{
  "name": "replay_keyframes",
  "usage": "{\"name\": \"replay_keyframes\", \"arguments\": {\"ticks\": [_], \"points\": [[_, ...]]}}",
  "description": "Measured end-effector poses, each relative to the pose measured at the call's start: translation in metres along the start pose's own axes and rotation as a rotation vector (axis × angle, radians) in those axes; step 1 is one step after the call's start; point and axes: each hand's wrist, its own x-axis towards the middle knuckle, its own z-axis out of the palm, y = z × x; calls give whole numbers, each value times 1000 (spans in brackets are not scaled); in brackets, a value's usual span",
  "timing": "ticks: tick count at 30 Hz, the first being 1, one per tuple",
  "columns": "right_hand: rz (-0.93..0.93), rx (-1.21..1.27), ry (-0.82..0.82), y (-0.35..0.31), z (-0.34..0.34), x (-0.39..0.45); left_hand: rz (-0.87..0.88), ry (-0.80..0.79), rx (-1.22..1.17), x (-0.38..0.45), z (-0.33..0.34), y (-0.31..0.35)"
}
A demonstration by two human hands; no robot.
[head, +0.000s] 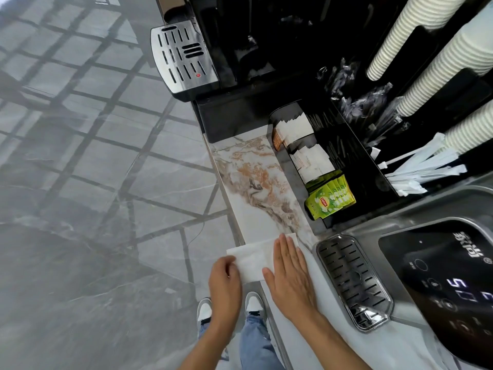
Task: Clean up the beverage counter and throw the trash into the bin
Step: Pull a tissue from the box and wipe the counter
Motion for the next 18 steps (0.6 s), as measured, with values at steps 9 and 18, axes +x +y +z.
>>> {"name": "replay_keyframes", "arguments": {"ticks": [9, 18], "points": [[-16, -23, -8, -5, 5, 2, -236, -393, -686, 2, 41, 9], [-85, -73, -28, -33, 16, 6, -363, -398, -786, 17, 35, 6]]}}
